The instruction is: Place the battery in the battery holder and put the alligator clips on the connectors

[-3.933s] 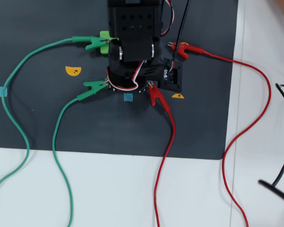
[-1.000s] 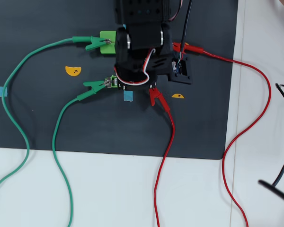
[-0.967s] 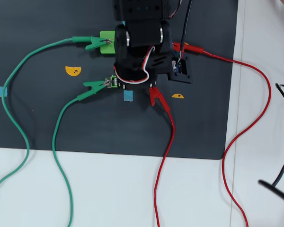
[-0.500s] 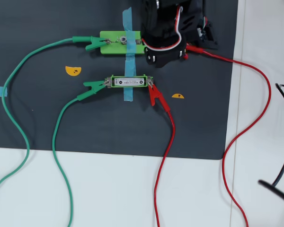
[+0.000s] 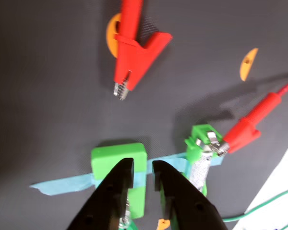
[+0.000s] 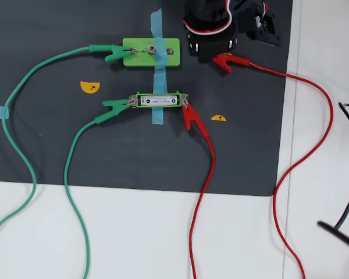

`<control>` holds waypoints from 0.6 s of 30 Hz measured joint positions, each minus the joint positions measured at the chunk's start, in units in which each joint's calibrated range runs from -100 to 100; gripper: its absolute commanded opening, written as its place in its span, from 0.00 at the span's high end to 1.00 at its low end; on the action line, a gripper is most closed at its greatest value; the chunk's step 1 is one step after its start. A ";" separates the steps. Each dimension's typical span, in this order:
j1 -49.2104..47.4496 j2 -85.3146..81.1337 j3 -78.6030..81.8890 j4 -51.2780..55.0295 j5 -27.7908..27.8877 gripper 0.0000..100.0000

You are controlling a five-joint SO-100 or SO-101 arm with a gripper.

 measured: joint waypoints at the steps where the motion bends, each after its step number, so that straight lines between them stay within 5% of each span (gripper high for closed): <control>1: -1.79 0.00 1.33 0.00 -0.88 0.97; 8: -9.97 -0.08 3.29 0.00 -7.29 0.84; 18: -10.53 -0.08 3.29 -5.23 -10.24 0.84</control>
